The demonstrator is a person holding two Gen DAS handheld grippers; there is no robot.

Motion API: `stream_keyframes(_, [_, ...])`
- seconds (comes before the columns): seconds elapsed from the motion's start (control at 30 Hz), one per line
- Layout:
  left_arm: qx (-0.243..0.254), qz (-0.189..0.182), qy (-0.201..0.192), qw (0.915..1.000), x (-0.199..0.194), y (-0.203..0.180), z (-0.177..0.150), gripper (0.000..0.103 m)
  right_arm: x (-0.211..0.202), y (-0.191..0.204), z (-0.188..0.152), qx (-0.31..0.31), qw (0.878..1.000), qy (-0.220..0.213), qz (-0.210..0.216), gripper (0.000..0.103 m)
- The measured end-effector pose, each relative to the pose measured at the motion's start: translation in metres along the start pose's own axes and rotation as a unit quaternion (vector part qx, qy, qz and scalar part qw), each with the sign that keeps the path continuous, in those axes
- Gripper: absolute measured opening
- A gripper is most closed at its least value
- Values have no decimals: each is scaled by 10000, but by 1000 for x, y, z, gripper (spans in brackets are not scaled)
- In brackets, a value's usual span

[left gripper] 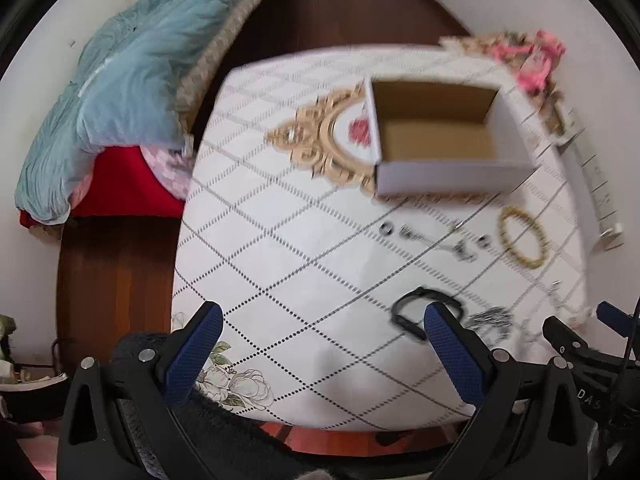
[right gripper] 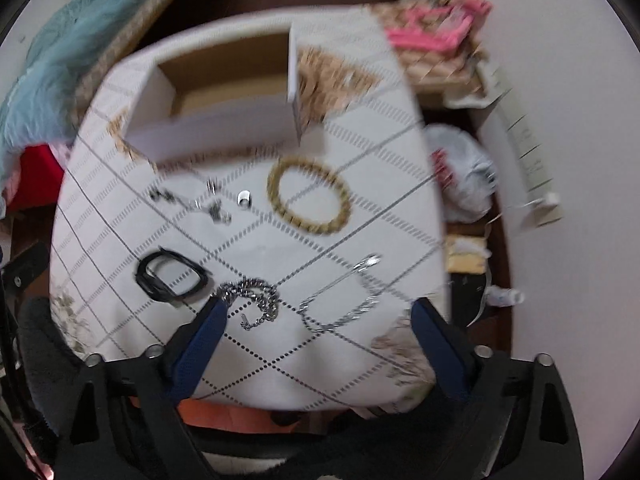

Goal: Organize jewelry
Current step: 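Grasp the thick silver chain bracelet with the right tool while the left tool grasps the black watch band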

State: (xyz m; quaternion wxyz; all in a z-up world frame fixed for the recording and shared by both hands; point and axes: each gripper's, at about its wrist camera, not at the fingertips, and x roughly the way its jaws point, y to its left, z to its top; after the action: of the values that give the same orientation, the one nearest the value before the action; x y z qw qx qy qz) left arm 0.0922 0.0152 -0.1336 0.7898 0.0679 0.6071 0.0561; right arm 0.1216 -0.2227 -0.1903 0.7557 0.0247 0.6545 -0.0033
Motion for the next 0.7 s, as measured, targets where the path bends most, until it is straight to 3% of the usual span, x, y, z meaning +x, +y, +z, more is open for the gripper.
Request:
stream_keyframes(0.27, [-45, -35, 594, 9982, 54, 0, -8, 103, 65, 34, -8, -590, 9976, 351, 47, 81])
stream_keyframes(0.3, [-126, -123, 694, 9974, 58, 2, -10, 103, 72, 37, -9, -626, 9972, 408, 13, 73])
stream_keyframes(0.33, [-210, -223, 767, 9966, 62, 3, -11, 103, 78, 39, -11, -649, 9967, 486, 34, 72])
stream_keyframes(0.43, [-438, -486, 931, 9935, 69, 5, -15, 102, 74, 51, -13, -878, 9959, 200, -79, 61])
stream_keyframes(0.47, [-518, -601, 976, 9921, 72, 5, -15, 102, 72, 54, -14, -919, 9956, 154, -73, 51])
stream_keyframes(0.5, [-598, -760, 1023, 9900, 76, 3, -15, 102, 69, 55, -14, -955, 9954, 84, -69, 22])
stream_keyframes(0.53, [-666, -893, 1074, 9880, 79, 1, -15, 102, 67, 56, -14, -954, 9954, 33, -88, 9])
stream_keyframes(0.63, [-776, -1236, 1136, 9828, 88, -7, -12, 101, 64, 51, -12, -740, 9972, 60, -13, 9])
stream_keyframes(0.67, [-767, -1297, 1107, 9824, 91, -11, -11, 95, 63, 48, -12, -667, 9977, 70, -13, 9])
stream_keyframes(0.7, [-739, -1322, 1097, 9824, 93, -14, -10, 80, 63, 47, -13, -600, 9982, 69, -10, 8])
